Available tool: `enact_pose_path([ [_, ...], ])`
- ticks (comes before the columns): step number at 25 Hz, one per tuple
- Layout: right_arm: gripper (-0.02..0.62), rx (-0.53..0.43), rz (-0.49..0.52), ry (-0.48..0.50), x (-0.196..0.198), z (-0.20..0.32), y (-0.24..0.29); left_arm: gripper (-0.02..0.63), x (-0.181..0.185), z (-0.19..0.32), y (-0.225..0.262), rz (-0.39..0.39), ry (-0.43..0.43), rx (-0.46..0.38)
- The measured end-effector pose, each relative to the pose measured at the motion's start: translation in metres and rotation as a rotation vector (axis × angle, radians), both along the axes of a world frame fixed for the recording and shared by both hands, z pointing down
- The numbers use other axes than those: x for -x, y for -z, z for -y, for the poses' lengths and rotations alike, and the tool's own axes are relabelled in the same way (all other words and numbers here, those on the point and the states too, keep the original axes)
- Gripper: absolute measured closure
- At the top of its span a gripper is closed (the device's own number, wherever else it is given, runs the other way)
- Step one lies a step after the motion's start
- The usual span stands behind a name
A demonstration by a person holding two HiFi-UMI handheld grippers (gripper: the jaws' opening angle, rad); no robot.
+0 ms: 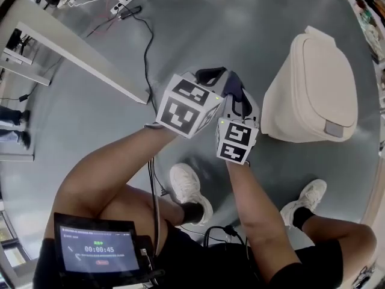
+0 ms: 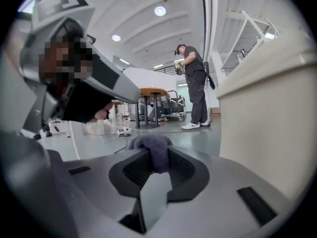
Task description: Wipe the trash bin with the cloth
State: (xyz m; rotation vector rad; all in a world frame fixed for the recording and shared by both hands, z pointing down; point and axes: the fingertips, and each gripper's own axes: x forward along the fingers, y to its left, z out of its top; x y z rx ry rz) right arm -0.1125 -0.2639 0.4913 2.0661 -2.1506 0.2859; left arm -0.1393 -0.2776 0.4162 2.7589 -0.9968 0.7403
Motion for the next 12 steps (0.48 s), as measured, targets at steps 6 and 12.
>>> enact_pose_path([
  [6,0.529,-0.151,-0.046,0.159,0.006,-0.058,0.105,0.609,0.004,-0.038,0.059,-0.040,0.093,-0.073],
  [12,0.529,-0.252,-0.137,0.170,-0.037,-0.115,0.176,0.609,-0.009,-0.075,0.115,-0.103,0.166,-0.137],
])
